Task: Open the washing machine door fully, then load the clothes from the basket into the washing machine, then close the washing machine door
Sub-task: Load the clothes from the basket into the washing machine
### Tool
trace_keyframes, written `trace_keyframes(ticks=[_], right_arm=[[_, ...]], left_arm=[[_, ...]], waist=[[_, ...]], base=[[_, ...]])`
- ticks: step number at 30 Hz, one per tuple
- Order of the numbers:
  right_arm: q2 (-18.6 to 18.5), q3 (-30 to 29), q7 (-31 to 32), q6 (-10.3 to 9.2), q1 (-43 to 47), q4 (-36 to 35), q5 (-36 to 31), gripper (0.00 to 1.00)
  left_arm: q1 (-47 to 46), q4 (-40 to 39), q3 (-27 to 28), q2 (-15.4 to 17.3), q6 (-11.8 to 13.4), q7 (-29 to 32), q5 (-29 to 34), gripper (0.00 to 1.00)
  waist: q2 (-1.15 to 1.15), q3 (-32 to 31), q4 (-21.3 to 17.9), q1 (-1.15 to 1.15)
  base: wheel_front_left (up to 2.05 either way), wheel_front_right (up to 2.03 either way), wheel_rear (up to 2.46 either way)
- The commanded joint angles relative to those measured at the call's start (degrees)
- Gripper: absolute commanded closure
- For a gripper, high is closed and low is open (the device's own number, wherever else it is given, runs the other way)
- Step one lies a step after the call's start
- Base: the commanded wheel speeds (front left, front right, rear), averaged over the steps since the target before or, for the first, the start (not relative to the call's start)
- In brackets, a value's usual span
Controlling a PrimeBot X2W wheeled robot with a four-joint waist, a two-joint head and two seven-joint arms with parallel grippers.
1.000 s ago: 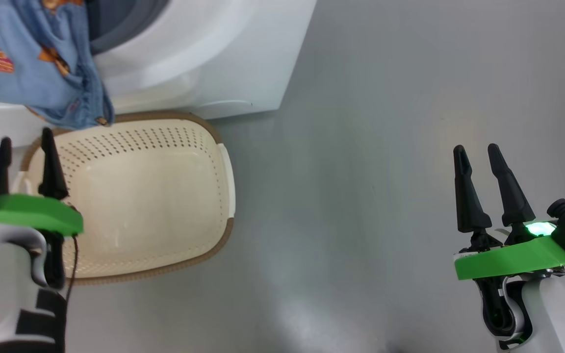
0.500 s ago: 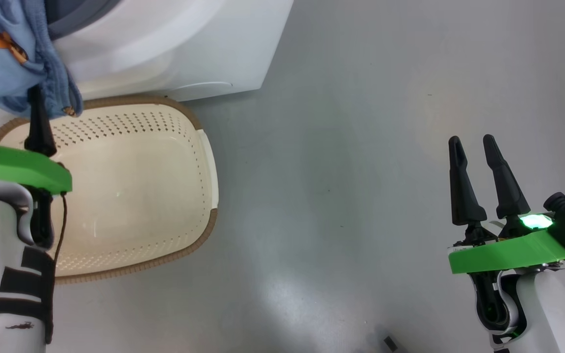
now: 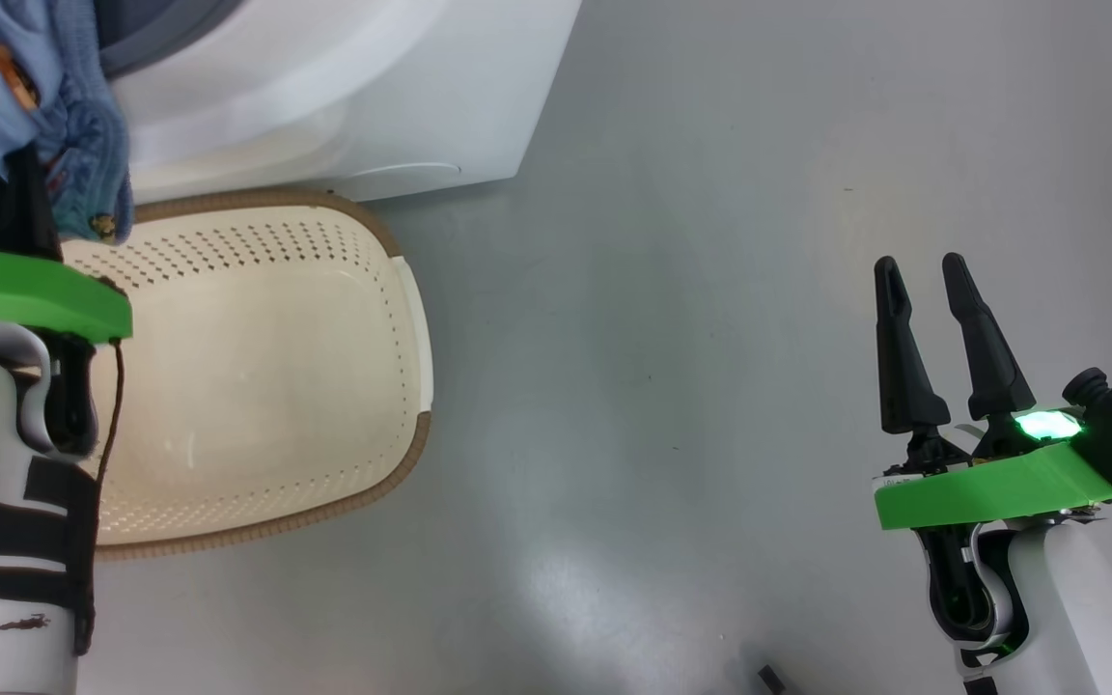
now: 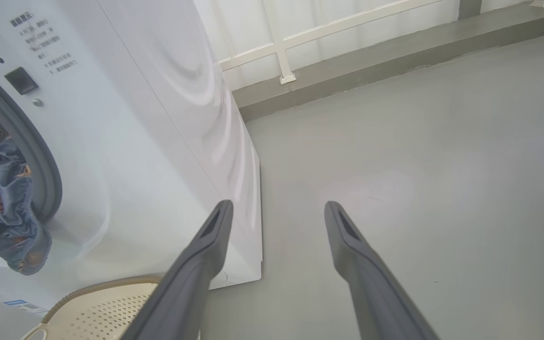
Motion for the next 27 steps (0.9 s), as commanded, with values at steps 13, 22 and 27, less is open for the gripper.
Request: trace_keyframes(ticks=[13,22,27], right_arm=[[0.2,1.8,-0.5,0.32,0.7,-0.5,-0.1,0.00],[0.5,2.7,-0.5,0.32,0.3,-0.4,0.4,0.00],[0.7,3.2,-0.5,0.32,-0.1,-0.3,0.5,0.00]], left_arm=[[-2.6,-8.3,-0.7,3.6,0.0,-0.4,-0.2,1.00],[-14.0,0.1,-3.7,6.0,0.0,-0.4,-0.1,1.00],[-19.9,5.7,-5.4,7.5,0.0,-0.4,1.3,1.00]], waist=[[0.00,-1.2,1.1,0.00],[0.00,-0.1,-0.5,0.00],[0.00,0.5,-1.6,0.00]], base=[[0.00,0.00,0.00],[0.00,0.00,0.00],[0.00,0.00,0.00]])
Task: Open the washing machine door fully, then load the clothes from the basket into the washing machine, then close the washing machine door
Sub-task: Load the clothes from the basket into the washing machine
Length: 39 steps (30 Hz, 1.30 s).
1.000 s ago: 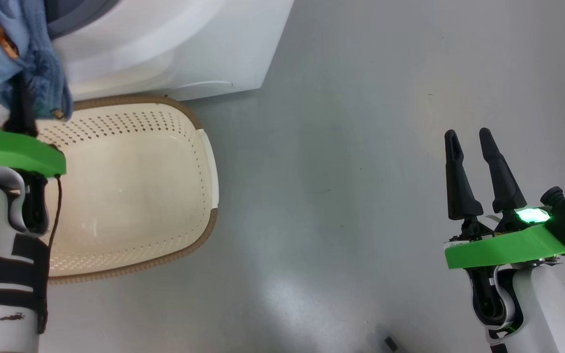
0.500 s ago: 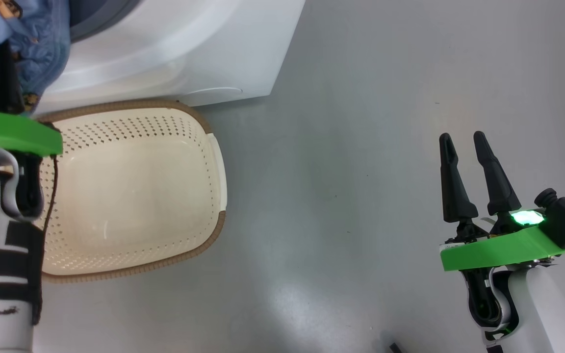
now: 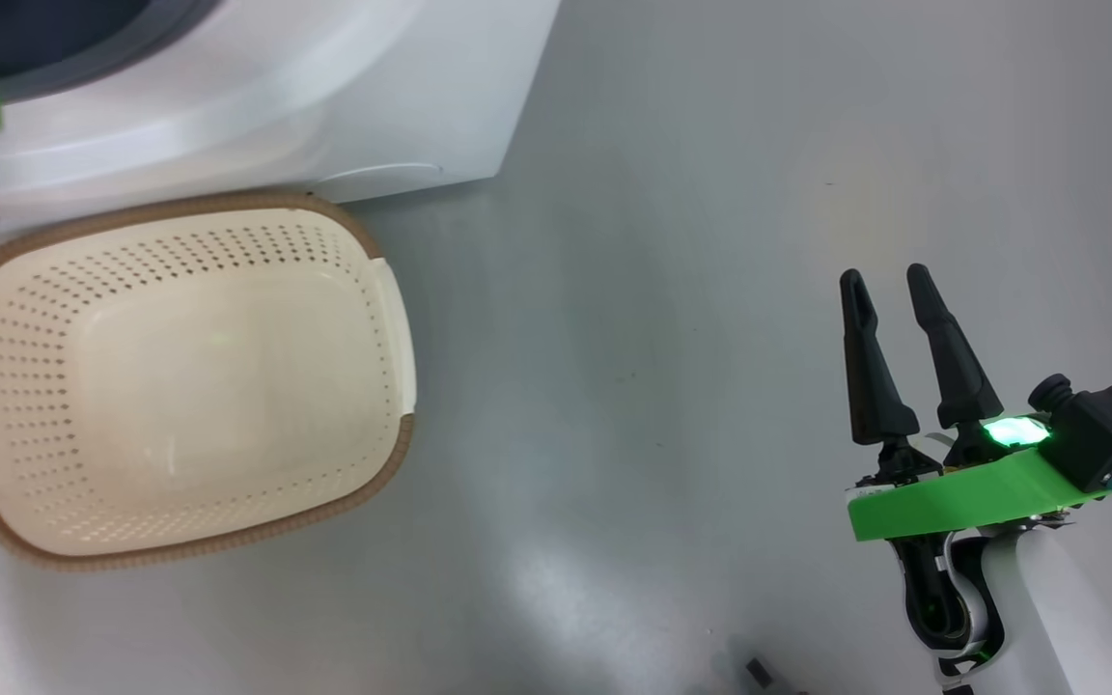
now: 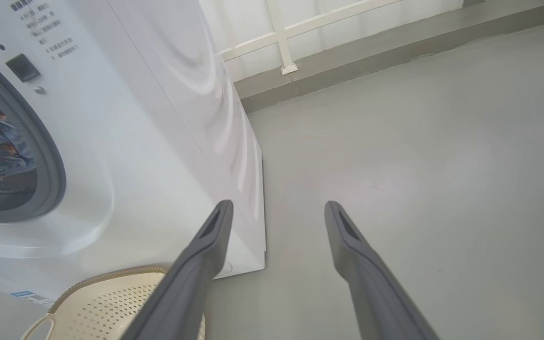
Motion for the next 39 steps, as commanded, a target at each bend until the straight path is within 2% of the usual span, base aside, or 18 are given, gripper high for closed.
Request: trace_keyframes(ticks=[1,4,8,13,17,24,25,26,27,28,29,39], right_arm=[[0.0,1.2,-0.5,0.32,-0.2,-1.0,0.3,0.00],[0.1,1.6,-0.5,0.32,-0.5,-1.0,0.4,0.00],[0.3,2.2,-0.5,0.32,-1.1,-1.1,0.6,0.00],[0.4,2.7,-0.5,0.32,-1.6,-1.0,0.8,0.00],[0.5,3.3,-0.5,0.32,-1.4,-0.8,0.9,0.00],[0.5,3.2,-0.5,0.32,-1.6,-0.9,0.7,0.00],[0.5,3.2,-0.5,0.32,-1.6,-0.9,0.7,0.00],[0.5,3.1,-0.5,0.32,-1.5,-0.9,0.6,0.00],[0.5,3.1,-0.5,0.32,-1.5,-0.9,0.6,0.00],[0.5,3.0,-0.5,0.32,-1.4,-0.9,0.5,0.00],[0.5,3.0,-0.5,0.32,-1.4,-0.9,0.5,0.00],[0.1,2.7,-0.5,0.32,-1.2,-0.6,0.1,0.00]], left_arm=[[-2.3,-0.2,0.3,3.2,0.0,-0.3,1.1,1.00],[-5.8,1.6,0.1,4.2,0.1,-0.3,2.4,1.00],[-8.8,-2.2,0.6,5.7,1.3,-0.3,6.1,1.00],[-7.9,-6.4,2.6,6.5,2.3,-0.3,9.1,1.00],[-6.3,-0.9,3.0,6.3,2.2,-0.3,9.9,1.00],[-8.7,7.0,2.2,6.7,2.0,-0.3,11.1,1.00],[-9.2,8.0,1.9,6.7,2.0,-0.3,11.4,0.93],[-9.6,9.1,1.7,6.7,1.9,-0.3,11.5,0.81],[-10.0,10.4,1.4,6.7,1.9,-0.3,11.7,0.58],[-10.5,11.5,1.0,6.6,1.8,-0.3,11.9,0.27],[-10.9,12.4,0.8,6.5,1.7,-0.3,12.0,0.02],[-11.1,16.7,0.3,4.3,1.0,-0.3,10.5,0.00]], waist=[[0.00,0.5,-0.8,0.00],[0.00,0.9,-1.6,0.00],[0.00,2.1,-3.0,0.00],[0.00,2.8,-4.2,0.00],[0.00,2.5,-5.0,0.00],[0.00,2.4,-5.2,0.00],[0.00,2.4,-5.1,0.00],[0.00,2.3,-5.0,0.00],[0.00,2.2,-4.9,0.00],[0.00,2.1,-4.8,0.00],[0.00,1.9,-4.7,0.00],[0.00,-0.4,-3.1,0.00]], base=[[0.00,0.00,0.00],[0.00,0.00,0.00],[0.00,0.00,0.00],[0.00,0.00,0.00],[0.00,0.00,0.00],[0.00,0.00,0.00],[0.00,0.00,0.00],[0.00,0.00,0.00],[0.00,0.00,0.00],[0.00,0.00,0.00],[0.00,0.00,0.00],[0.00,0.00,0.00]])
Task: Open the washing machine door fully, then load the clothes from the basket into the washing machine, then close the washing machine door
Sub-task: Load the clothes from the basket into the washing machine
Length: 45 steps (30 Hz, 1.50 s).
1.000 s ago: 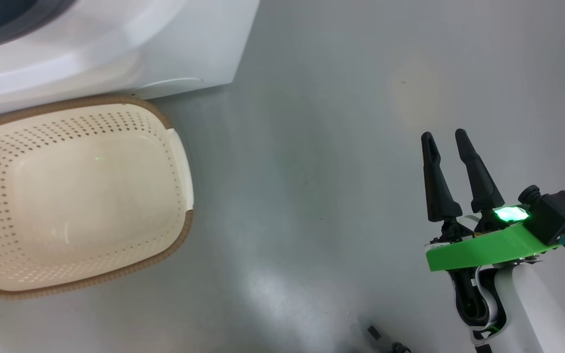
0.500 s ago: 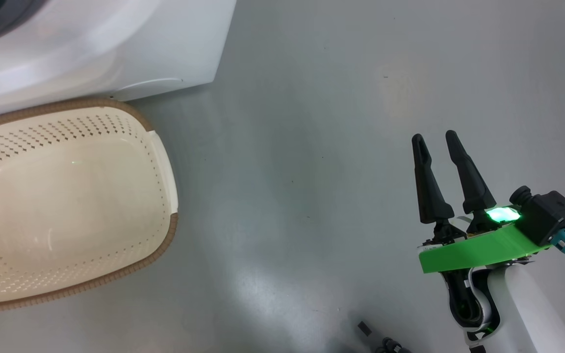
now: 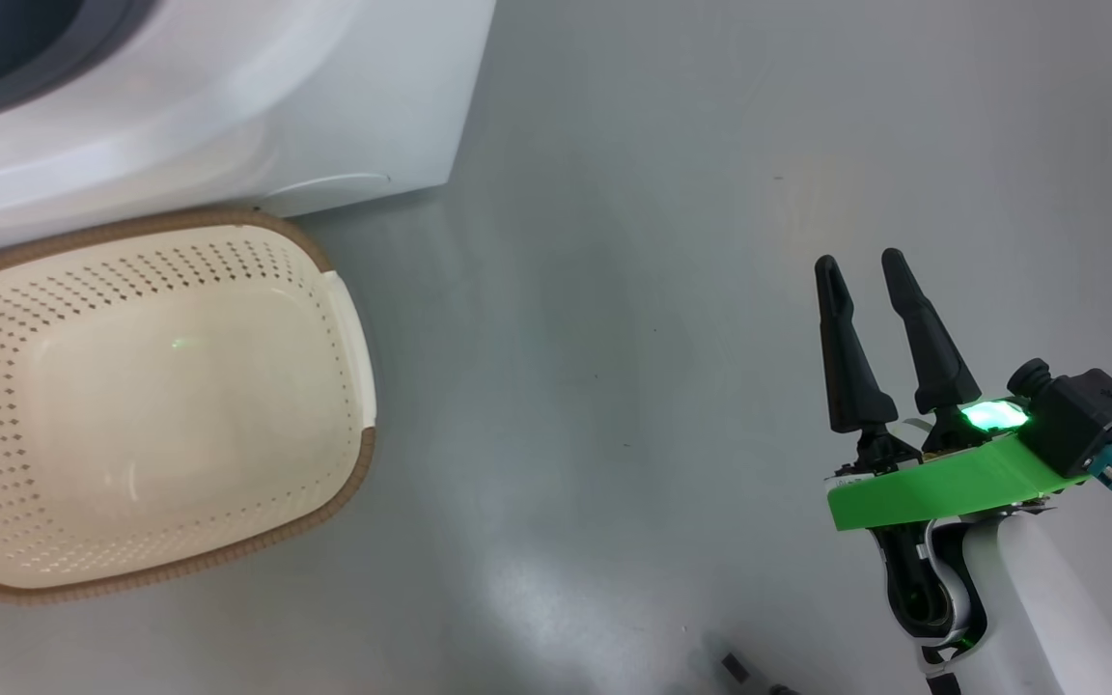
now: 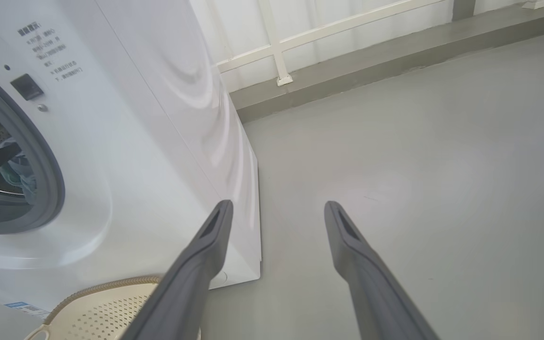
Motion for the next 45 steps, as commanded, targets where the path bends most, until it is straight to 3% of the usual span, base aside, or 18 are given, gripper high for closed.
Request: trace_keyframes(ticks=[1,9,22,45], right_arm=[[-0.8,0.7,-0.5,0.32,0.8,-1.0,-0.3,0.00],[-1.8,0.5,-0.5,0.32,1.4,-0.8,-0.6,0.00],[-4.9,0.0,-0.5,0.32,3.8,0.1,-0.9,0.00],[-8.9,-0.7,-0.5,0.32,11.0,1.8,-0.5,0.00]], left_arm=[[-0.2,-1.1,0.6,1.9,-0.1,-0.3,-0.7,0.00],[3.9,-4.3,2.0,0.0,-0.5,-0.3,-2.9,0.00],[19.1,-15.7,5.8,-4.2,-0.9,-0.3,-5.2,0.00],[45.0,-33.8,12.9,-10.9,-1.0,-0.3,-2.7,0.00]], waist=[[0.00,-0.8,0.7,0.00],[0.00,-3.2,2.2,0.00],[0.00,-10.1,6.4,0.00],[0.00,-22.9,11.6,0.00]], base=[[0.00,0.00,0.00],[0.00,0.00,0.00],[0.00,0.00,0.00],[0.00,0.00,0.00]])
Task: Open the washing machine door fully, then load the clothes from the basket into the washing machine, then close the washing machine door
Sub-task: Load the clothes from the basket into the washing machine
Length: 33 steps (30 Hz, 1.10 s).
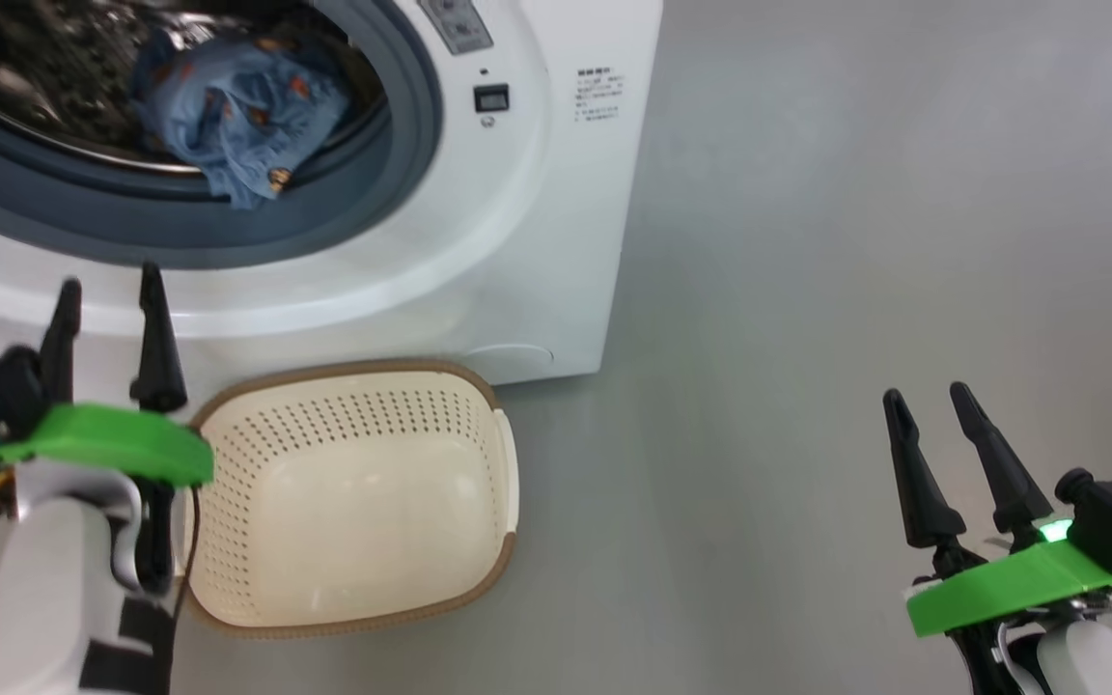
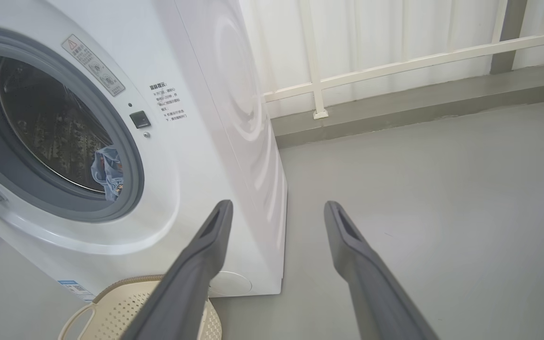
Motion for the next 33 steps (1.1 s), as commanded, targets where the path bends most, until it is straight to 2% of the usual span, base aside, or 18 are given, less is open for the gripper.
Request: trace_keyframes(ticks=[1,14,33], right_arm=[[-1.0,0.9,-0.5,0.32,0.8,-1.0,0.0,0.00],[-2.4,0.1,-0.5,0.32,5.0,-0.5,0.0,0.00],[-3.4,-0.6,-0.5,0.32,8.3,-0.5,-1.1,0.00]], left_arm=[[1.4,-2.2,1.7,1.6,0.1,-0.3,1.0,0.00],[14.7,-10.7,2.6,-0.5,0.0,-0.3,3.4,0.00],[29.7,-21.4,4.4,-3.2,0.0,-0.3,3.2,0.00]], waist=[[0.00,-1.9,1.2,0.00],[0.00,-7.3,2.5,0.00],[0.00,-10.4,3.5,0.00]], base=[[0.00,0.00,0.00],[0.00,0.00,0.00],[0.00,0.00,0.00]])
